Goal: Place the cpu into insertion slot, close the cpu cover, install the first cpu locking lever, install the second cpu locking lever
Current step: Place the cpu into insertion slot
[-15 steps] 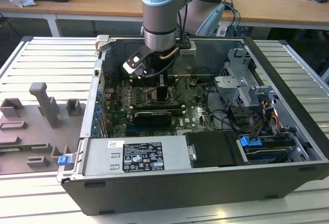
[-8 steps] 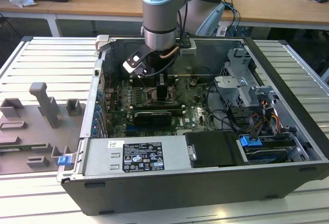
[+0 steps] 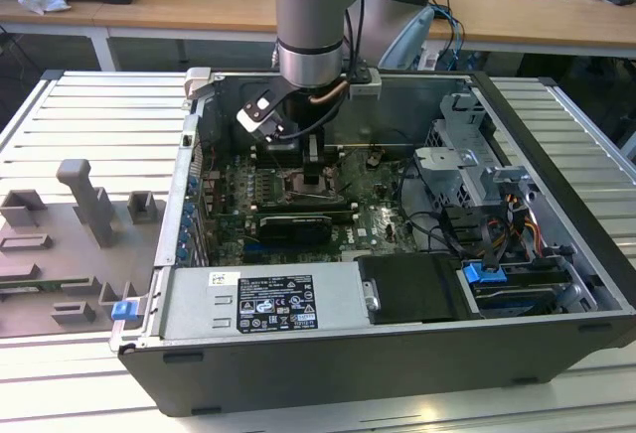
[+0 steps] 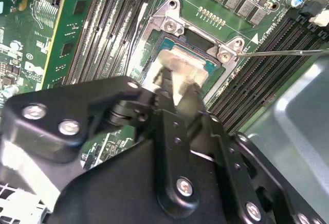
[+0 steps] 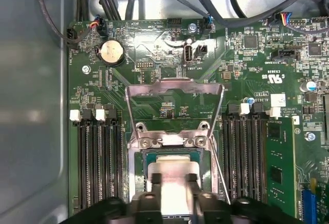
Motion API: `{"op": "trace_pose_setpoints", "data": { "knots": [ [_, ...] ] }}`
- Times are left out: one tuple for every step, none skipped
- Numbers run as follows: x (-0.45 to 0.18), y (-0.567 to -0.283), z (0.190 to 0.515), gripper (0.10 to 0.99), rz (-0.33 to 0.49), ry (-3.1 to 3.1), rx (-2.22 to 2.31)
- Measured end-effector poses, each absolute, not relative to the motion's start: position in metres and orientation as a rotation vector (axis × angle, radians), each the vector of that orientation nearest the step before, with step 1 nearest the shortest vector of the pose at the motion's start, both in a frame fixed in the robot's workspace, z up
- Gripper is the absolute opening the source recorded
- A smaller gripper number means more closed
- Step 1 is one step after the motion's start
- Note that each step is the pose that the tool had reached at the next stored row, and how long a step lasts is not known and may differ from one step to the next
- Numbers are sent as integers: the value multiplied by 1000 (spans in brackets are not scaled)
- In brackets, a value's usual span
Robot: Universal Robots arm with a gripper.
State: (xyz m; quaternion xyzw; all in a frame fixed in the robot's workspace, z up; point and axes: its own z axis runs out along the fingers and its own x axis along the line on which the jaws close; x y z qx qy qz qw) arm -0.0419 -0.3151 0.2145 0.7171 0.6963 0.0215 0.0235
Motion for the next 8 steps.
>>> {"op": "trace_pose_setpoints", "data": {
  "knots": [
    [-42, -315, 215, 278, 66, 2155, 2220],
    [-42, -315, 215, 220, 67, 2155, 2220],
    [-42, -315, 216, 161, 67, 2155, 2220],
    [-42, -315, 216, 161, 66, 2155, 2220],
    [-42, -315, 216, 106, 66, 2155, 2220],
    [-42, -315, 217, 106, 66, 2155, 2220],
    [-42, -315, 217, 106, 66, 2155, 2220],
    [-42, -315, 217, 106, 66, 2155, 2220]
  ]
}}
